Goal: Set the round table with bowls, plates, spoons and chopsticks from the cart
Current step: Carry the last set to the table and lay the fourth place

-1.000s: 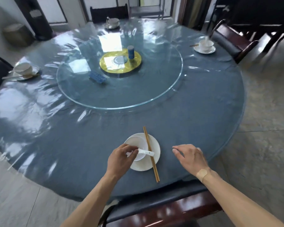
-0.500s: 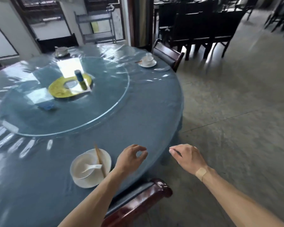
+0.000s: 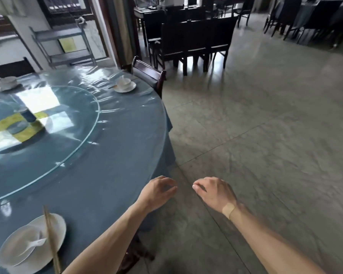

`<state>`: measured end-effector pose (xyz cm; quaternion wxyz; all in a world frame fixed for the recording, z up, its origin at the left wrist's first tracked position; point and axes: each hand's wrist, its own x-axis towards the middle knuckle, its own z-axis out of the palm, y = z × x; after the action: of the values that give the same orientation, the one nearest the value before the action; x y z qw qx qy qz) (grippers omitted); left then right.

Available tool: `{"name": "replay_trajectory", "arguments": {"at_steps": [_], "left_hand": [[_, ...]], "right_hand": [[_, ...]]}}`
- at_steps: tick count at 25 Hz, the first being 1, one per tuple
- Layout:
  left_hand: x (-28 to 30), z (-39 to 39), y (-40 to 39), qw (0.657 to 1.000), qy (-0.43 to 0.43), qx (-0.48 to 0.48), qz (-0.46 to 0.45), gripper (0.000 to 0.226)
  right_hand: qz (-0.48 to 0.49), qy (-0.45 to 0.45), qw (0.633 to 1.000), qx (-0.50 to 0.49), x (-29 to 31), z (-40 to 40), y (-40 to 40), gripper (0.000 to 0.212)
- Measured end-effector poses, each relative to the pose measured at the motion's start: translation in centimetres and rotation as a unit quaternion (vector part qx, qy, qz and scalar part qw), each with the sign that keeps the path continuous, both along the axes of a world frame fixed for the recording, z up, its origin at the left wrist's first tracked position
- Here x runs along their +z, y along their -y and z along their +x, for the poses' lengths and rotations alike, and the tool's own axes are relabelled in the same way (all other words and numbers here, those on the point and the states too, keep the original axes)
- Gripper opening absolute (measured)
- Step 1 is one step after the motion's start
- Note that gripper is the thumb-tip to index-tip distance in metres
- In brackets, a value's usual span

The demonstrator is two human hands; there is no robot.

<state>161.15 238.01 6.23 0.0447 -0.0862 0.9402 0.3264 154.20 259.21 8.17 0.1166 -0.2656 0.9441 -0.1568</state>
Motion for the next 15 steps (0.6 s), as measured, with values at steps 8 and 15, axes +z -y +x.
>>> {"name": "replay_trajectory", "arguments": {"at_steps": [8, 15], "left_hand": [[-2.3, -9.9, 0.6, 0.999, 0.021, -0.026, -0.001, 0.025], [-4.2, -21.4, 5.5, 0.999, 0.032, -0.019, 0.019, 0.023]], "right_hand": [[0.026, 0.018, 0.999, 0.009, -1.7, -8.4, 2.0, 0.034], [0.047, 0.028, 0.998, 0.019, -2.1, -20.7, 7.2, 0.034]]}}
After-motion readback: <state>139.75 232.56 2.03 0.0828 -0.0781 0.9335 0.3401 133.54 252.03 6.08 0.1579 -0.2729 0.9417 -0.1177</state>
